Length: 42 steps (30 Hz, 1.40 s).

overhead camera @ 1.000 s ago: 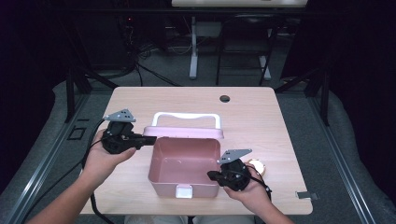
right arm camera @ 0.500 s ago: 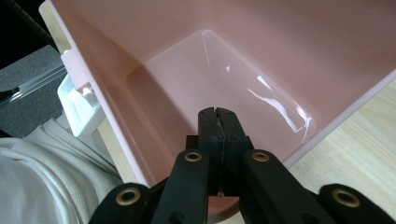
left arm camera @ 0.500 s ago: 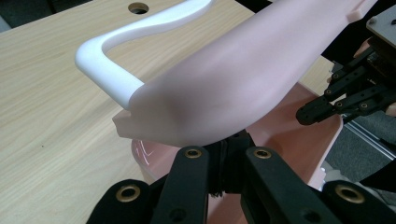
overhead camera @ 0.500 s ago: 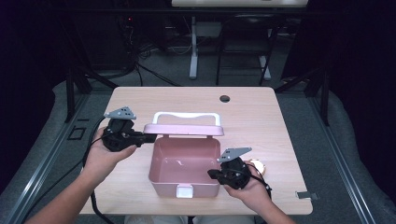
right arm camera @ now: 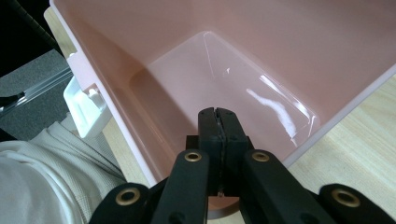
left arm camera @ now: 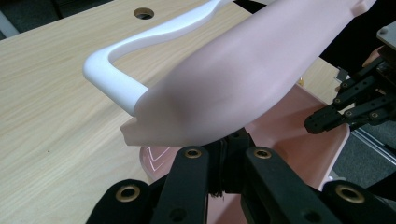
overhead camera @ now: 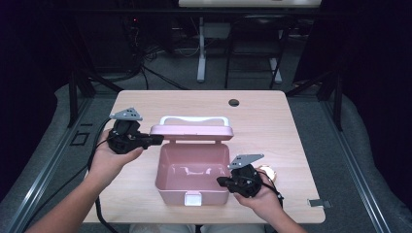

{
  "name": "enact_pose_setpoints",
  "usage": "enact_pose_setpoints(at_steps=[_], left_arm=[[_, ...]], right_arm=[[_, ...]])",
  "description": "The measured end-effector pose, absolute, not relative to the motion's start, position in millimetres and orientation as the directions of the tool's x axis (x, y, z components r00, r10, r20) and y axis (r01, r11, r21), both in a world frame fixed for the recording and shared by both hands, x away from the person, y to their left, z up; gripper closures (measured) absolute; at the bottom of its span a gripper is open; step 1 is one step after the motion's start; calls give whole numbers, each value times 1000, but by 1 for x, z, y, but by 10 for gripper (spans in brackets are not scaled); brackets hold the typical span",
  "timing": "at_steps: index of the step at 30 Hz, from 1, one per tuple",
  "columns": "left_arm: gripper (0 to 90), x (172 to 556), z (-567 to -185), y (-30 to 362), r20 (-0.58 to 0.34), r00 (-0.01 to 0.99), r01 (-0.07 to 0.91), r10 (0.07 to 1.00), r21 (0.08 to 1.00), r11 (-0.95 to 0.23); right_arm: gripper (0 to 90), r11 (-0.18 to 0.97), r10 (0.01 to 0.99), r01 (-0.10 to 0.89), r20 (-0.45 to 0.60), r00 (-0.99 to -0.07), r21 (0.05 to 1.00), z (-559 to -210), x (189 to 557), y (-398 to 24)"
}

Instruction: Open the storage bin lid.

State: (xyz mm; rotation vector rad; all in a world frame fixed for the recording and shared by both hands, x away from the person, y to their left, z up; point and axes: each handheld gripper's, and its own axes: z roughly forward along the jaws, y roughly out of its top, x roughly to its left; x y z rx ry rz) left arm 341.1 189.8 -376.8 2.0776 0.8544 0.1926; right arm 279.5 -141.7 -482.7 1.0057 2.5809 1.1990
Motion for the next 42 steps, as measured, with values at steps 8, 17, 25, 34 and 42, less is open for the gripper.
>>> enact_pose_setpoints(at_steps=[8,17,25,34,42], left_arm=[[897,346,-375,190,-164,747,508,644,766,-394],[896,352,-372,188,-151,739,504,657,771,-390],[896,358,-371,191,-157,724,514,671,772,-374],[896,362,-372,191,-153,713,519,684,771,-369],[896,365,-373,191,-154,707,524,690,769,-366]], right_arm=[[900,456,620,521,163,-768,722,-483,277,-142],[900,450,622,525,168,-764,722,-483,274,-141],[900,453,619,518,163,-769,725,-483,274,-141],[900,453,619,521,165,-768,723,-483,274,-142],[900,454,618,519,164,-769,724,-484,274,-142]])
